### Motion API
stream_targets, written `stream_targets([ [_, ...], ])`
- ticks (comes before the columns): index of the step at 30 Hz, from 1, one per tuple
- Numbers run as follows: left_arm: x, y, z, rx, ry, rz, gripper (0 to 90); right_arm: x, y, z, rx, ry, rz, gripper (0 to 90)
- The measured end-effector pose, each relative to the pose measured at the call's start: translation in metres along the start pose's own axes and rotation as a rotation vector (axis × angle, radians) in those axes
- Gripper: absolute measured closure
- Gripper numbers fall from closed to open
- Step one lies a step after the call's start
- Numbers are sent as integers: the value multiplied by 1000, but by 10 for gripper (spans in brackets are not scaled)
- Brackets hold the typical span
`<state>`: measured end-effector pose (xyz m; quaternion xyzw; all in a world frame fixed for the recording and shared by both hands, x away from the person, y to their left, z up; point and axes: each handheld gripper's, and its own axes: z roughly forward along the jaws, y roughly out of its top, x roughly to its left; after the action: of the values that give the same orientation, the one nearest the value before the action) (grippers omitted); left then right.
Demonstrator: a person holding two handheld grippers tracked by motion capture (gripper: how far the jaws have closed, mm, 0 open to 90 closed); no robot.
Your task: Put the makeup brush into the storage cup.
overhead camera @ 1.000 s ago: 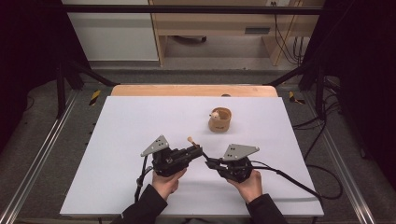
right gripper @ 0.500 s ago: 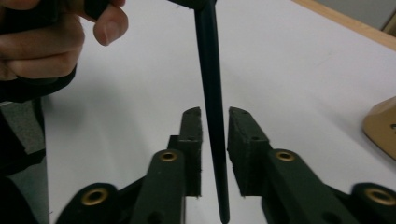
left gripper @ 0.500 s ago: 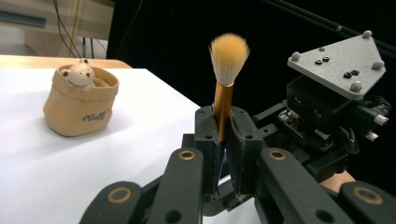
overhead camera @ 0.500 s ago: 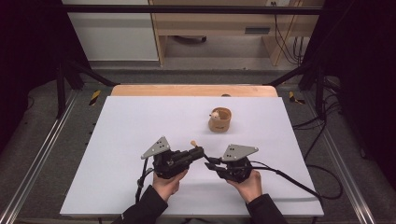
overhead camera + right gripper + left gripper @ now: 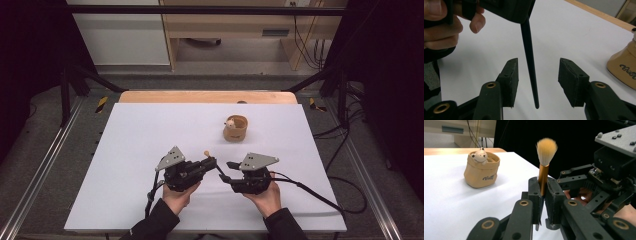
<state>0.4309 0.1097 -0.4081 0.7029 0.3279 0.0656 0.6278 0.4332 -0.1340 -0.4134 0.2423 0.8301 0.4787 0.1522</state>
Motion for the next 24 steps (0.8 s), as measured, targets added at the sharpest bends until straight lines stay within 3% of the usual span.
stream_targets([
  [14, -8, -3, 5, 17, 4, 9, 830, 2, 1, -2, -38, -12, 5, 525],
  [24, -12, -5, 7, 21, 0, 10, 830, 5, -1, -1, -56, -12, 8, 462],
])
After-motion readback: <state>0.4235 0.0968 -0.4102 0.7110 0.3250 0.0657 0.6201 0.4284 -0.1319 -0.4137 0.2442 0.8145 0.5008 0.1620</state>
